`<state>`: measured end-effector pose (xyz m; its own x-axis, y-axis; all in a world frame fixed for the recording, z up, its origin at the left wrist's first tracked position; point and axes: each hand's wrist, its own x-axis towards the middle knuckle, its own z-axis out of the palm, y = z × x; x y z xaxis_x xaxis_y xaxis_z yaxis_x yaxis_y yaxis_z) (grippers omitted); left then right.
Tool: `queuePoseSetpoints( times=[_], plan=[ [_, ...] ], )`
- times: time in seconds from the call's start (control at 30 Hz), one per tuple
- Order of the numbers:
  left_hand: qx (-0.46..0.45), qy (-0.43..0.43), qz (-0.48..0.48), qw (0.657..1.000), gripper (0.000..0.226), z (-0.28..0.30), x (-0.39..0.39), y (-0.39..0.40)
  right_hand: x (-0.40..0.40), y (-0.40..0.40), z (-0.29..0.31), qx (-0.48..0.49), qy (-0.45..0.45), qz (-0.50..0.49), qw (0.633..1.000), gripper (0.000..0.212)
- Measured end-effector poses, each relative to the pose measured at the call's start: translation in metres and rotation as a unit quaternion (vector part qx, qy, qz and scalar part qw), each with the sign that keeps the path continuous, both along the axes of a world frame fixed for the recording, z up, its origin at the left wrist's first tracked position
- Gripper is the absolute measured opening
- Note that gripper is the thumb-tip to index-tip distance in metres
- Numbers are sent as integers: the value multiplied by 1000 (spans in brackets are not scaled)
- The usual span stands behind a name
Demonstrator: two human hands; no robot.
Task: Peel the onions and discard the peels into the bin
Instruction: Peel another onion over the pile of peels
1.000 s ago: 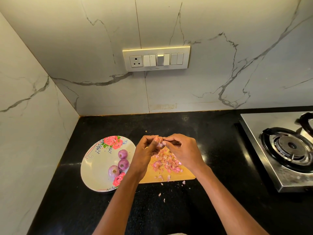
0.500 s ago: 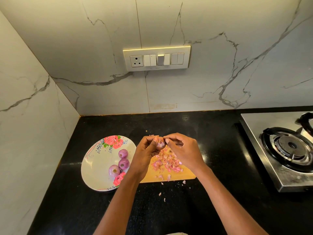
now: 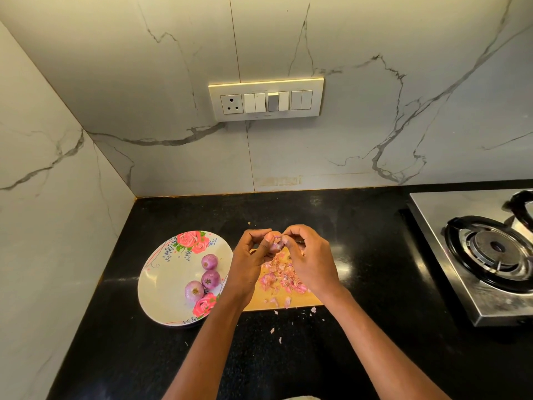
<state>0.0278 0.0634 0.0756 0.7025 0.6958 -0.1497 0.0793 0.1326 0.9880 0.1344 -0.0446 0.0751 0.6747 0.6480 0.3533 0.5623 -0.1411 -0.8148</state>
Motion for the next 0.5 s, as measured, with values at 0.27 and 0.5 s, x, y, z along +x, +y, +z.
queuePoseSetpoints(
  times=[0.27,0.5],
  plan=[
    [-57,-33,-32,997,34,5,-7,-3,12,4,-6,29,198,-66,978,7],
    [-133,-34,-20,990,38,4,-7,4,25,-9,-20,-97,138,-24,985,14]
  ],
)
